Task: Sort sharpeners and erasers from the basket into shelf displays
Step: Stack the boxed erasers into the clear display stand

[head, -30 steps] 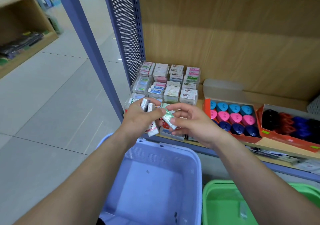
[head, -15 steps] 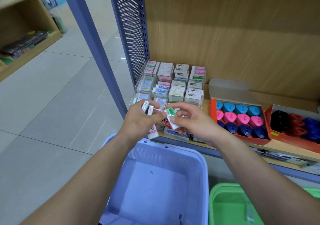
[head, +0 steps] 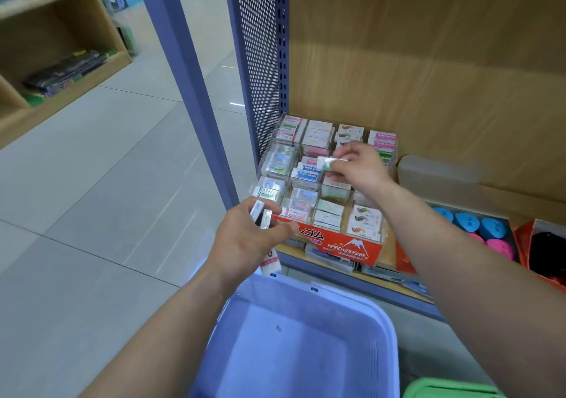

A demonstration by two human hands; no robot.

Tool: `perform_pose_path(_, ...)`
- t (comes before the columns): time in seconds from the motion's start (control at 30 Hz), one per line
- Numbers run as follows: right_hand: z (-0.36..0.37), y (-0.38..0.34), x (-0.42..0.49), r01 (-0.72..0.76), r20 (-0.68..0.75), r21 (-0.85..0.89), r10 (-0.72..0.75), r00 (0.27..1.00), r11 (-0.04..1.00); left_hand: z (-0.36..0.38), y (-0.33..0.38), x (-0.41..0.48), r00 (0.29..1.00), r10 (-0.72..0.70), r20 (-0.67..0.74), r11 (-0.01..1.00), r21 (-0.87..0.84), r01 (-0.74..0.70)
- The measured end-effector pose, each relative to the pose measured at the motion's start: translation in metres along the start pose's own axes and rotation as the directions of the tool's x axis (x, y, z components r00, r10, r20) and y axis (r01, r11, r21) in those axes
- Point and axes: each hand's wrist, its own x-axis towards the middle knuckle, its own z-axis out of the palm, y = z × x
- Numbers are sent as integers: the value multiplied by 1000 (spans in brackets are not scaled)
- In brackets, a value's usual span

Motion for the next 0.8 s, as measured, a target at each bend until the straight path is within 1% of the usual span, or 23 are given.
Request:
perform_pose_path(0.07,10,2,24,72,-35,-180,-80,996,981,0,-3,5,1000,-2,-22,1000,-23,1)
perform_pose_path(0.1,14,2,33,97,-30,-237,-107,994,967,0,-4,8,999,-4,-32,999,-36,3)
perform_pose_path(0.2,29,14,55,189,75,-363,-174,982,912,0,-6,13,998,-14,-56,998,-62,11)
perform_pose_path(0.27,36,24,63,246,134,-515,-206,969,821,-1,-8,15,997,-19,-68,998,-59,15)
perform_pose_path(0.33,37,29,67,285,159,-655,-241,957,700,-3,-9,17,996,-26,-85,997,-69,20)
perform_pose_path(0.37,36,28,65,285,163,-688,-240,957,668,-4,-9,17,995,-31,-95,997,-75,24)
perform_pose_path(0.4,35,26,62,287,165,-692,-242,956,662,-4,-9,17,994,-38,-106,996,-79,30)
perform_pose_path(0.43,33,21,53,284,155,-670,-245,957,686,-5,-8,16,992,-48,-114,996,-84,39)
perform_pose_path(0.5,29,9,23,301,109,-553,-290,951,777,-4,-6,16,989,-72,-128,993,-105,59)
perform_pose_path(0.53,28,2,-1,324,102,-466,-314,944,824,-2,-5,16,988,-80,-132,991,-116,65)
perform_pose_path(0.6,28,-14,-56,319,177,-214,-284,942,923,2,-2,15,987,-82,-138,990,-125,65)
perform_pose_path(0.67,29,-22,-103,218,281,-11,-207,937,976,8,3,14,987,-72,-143,991,-121,54)
perform_pose_path(0.73,31,-22,-132,107,303,100,-132,944,989,14,9,10,989,-67,-129,989,-138,49)
perform_pose_path(0.8,32,-20,-144,16,293,180,-69,954,984,19,14,5,992,-62,-110,986,-163,43)
